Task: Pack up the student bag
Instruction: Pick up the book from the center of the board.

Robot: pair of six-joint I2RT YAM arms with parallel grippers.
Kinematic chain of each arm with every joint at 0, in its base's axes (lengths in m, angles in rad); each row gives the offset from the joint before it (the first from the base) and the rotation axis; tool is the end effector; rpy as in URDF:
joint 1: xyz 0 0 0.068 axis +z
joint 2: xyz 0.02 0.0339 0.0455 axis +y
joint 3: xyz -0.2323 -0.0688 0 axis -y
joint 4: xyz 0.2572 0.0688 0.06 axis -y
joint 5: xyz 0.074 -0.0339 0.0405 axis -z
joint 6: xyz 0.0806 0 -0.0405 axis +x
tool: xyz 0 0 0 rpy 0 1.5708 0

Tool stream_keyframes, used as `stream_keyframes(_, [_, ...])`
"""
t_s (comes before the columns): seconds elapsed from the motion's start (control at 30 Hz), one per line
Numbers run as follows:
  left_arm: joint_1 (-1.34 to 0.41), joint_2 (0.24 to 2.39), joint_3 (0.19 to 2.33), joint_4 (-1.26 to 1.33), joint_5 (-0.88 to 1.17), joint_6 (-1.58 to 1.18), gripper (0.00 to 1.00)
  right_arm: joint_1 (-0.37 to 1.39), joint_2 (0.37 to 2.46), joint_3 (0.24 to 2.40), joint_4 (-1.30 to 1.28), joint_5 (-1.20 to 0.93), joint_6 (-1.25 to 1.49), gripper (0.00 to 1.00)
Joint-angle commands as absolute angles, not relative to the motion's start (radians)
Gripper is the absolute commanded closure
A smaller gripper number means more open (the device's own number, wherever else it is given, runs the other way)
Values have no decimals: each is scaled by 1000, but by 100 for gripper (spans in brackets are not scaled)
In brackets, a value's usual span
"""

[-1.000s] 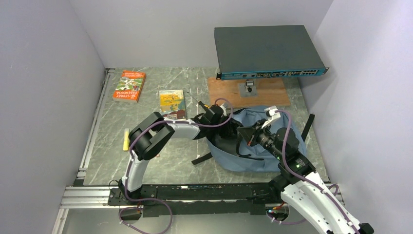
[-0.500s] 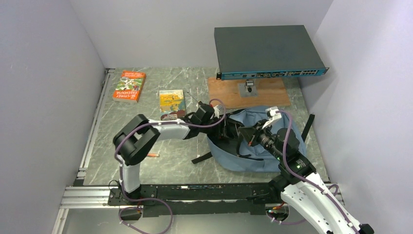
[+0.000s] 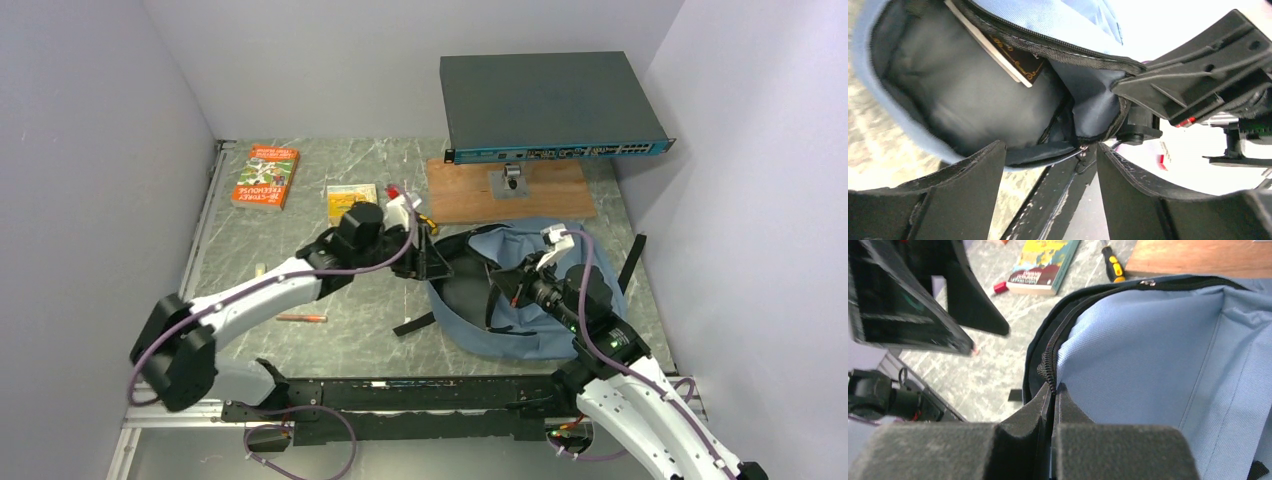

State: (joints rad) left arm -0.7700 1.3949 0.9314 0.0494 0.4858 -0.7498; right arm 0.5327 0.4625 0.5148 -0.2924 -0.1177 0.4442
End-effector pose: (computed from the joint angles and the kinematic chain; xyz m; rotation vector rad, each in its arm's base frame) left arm 0.2389 -0.2841 0.2224 0.3811 2.2139 -1.3956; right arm 0.1808 0.1176 0.2539 -0.1701 1.8752 0.7905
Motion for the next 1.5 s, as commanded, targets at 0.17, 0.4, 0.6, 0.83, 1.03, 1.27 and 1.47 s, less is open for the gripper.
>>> stream_keyframes(0.17, [-453,1069,798,-169,485,-544,0,744,661,743,-416,-29,300,68])
stream_keyframes(0.4, [-163,1031,816,-349,536,-460,0,808,898,946,-493,217,327,37])
stream_keyframes(0.6, [-66,1171,881,-402,464,-541,2,844,1132,1036,-314,208,427,28])
stream_keyframes(0.83, [-41,1463,1090,-462,501,-518,4,966,1415,1081,35,308,694,26])
stream_keyframes(1.03, [-3,1660,1302,-563,492,-423,8,966,1611,1094,199,317,925,27])
stream_keyframes(1.27, [27,1840,1405,-621,429,-336,16,946,1770,1122,296,340,968,31])
stream_keyframes(1.47, [28,1898,1420,-611,450,-304,29,913,1865,1131,372,346,989,33])
